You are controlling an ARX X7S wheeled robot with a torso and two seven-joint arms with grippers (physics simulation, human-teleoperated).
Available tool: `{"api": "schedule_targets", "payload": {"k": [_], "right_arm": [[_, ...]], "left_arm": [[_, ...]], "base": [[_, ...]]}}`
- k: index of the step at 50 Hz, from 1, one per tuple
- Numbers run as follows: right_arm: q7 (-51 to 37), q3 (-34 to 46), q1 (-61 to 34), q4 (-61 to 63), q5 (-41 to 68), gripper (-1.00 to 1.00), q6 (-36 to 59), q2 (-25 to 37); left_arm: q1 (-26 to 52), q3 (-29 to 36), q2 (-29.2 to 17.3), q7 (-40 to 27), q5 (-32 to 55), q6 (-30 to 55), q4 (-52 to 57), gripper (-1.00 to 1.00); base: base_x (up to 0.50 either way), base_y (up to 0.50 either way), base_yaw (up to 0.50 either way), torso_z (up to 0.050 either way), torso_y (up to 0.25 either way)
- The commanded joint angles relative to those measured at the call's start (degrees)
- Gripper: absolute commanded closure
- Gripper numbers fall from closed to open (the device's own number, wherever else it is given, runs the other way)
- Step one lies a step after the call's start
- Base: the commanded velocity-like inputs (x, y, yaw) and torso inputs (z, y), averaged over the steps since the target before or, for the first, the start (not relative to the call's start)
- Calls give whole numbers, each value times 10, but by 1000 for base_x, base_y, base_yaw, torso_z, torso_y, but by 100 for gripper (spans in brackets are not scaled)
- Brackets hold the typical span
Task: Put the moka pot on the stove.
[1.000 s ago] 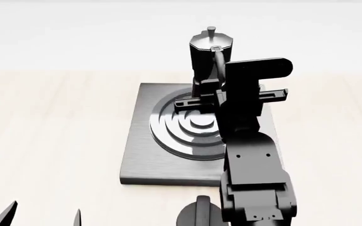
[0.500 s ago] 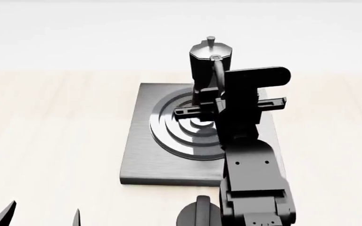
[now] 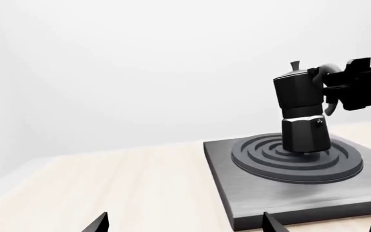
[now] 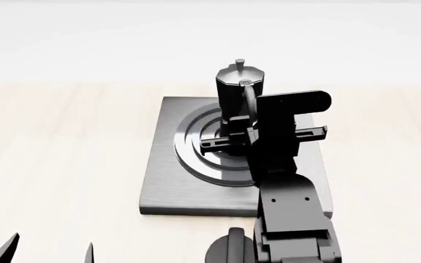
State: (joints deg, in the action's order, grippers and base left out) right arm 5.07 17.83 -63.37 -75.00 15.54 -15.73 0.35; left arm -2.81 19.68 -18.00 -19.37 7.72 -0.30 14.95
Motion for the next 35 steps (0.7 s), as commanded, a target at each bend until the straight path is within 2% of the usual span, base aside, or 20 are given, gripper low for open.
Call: {"api": "schedule_targets", "payload": {"k": [1,35], "right_arm": [[4,6,-4,0,-1,100,8,-3],[21,11,18,0,15,100,17,-3]], "left_arm": [[2,-4,3,5,8,-7,-10,-100],[0,2,-2,-1,11,-10,-10,-100]], "base": [[0,0,0,0,0],[0,0,0,0,0]]}}
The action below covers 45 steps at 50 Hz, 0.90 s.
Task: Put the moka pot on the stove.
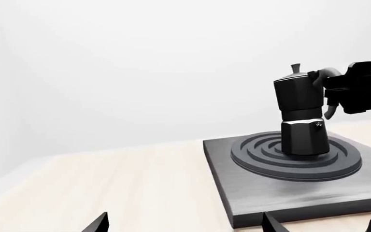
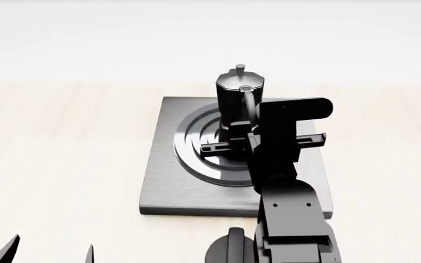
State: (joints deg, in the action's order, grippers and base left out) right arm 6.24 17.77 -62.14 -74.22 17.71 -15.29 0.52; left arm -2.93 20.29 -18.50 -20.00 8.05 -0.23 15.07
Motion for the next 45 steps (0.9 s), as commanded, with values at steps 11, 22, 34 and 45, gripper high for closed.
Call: {"api": "schedule_targets", "payload": {"k": [11,22,34,45], "right_arm": [[15,23,25,-8,0,-100,36,-5],[15,33,55,-8,0,-100,67,-5],[-38,62,94,-8,-27,-100,24,-5],[-32,-42,94,-8,-71,-100,-73,0]], "left_arm": [[0,-3,2,5,8,-17,-15,-100],[0,-2,0,2,10,-16,-13,-100],[-5,-4,-4,-1,13,-19,-8,-100],[-5,-1,-6,-2,13,-18,-2,-100]], "base": [[1,0,1,0,0],[0,0,0,0,0],[0,0,0,0,0],[0,0,0,0,0]]}}
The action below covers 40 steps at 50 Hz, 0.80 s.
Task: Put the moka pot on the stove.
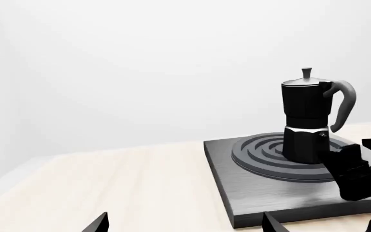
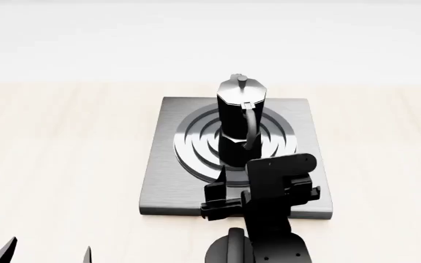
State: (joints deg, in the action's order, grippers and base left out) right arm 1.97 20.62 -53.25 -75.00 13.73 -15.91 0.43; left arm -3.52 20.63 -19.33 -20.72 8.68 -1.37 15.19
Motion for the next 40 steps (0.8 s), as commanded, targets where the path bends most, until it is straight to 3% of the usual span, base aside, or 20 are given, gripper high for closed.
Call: {"api": "schedule_targets", "payload": {"k": [1,2,3,4,5,7,8,9,10,13,16,22,40], "right_arm": [[-75,-82,-3,0,-67,-100,6,8],[11,-62,23,1,-46,-100,-80,-3],[-17,-68,14,0,-59,-100,-89,0],[-103,-66,16,1,-85,-100,-118,7],[-17,-67,43,42,-54,-100,-147,8],[-98,-66,19,2,-75,-100,-137,8],[-13,-66,34,24,-51,-100,-138,5],[-48,-60,34,20,-65,-100,-147,6],[-4,-68,33,18,-45,-100,-143,4],[-2,-66,56,83,-36,-100,-107,12],[-47,-55,110,223,-53,-100,-37,31],[-51,-48,161,347,-44,-100,18,49],[-74,-35,269,566,-44,-100,47,88]], "left_arm": [[2,-4,3,5,8,-5,-4,-100],[-2,-6,1,3,10,-4,0,-100],[0,-6,2,6,13,-5,-6,-100],[3,-2,2,0,-3,-7,-11,-100],[1,-4,1,0,1,-7,-5,-100],[-1,-3,-1,0,2,-5,2,-100],[-2,-5,0,2,11,-4,4,-100],[-3,-5,-1,1,9,-4,5,-100],[-3,-3,-1,0,4,-4,5,-100],[-3,-5,-3,-1,7,-2,8,-100],[-3,-5,-3,0,8,-6,6,-100],[-4,-4,-4,-1,7,-6,9,-100],[-6,0,-5,-4,6,-16,1,-100]], "base": [[0,0,0,0,0],[0,0,0,0,0],[0,0,0,0,0],[0,0,0,0,0],[0,0,0,0,0],[0,0,0,0,0],[0,0,0,0,0],[0,0,0,0,0],[0,0,0,0,0],[0,0,0,0,0],[0,0,0,0,0],[0,0,0,0,0],[0,0,0,0,0]]}}
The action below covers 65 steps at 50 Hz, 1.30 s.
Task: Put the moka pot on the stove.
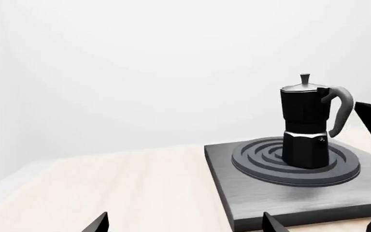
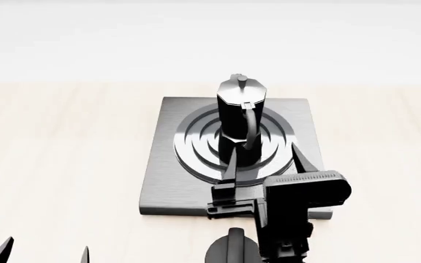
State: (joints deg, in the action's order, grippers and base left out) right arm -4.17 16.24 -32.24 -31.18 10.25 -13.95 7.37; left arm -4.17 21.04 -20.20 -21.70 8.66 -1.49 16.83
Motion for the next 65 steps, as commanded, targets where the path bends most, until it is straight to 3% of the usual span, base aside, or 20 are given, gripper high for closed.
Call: {"api": "schedule_targets", "payload": {"k": [1,26,65], "right_arm": [[-13,9,62,132,-9,-100,26,20],[-53,23,152,291,-48,-100,19,57],[-89,45,217,373,-113,-100,-31,86]], "left_arm": [[0,-4,4,6,6,-15,-15,-100],[-1,3,-1,4,8,-5,4,-100],[3,11,-3,0,9,-8,-2,-100]], "base": [[0,0,0,0,0],[0,0,0,0,0],[0,0,0,0,0]]}}
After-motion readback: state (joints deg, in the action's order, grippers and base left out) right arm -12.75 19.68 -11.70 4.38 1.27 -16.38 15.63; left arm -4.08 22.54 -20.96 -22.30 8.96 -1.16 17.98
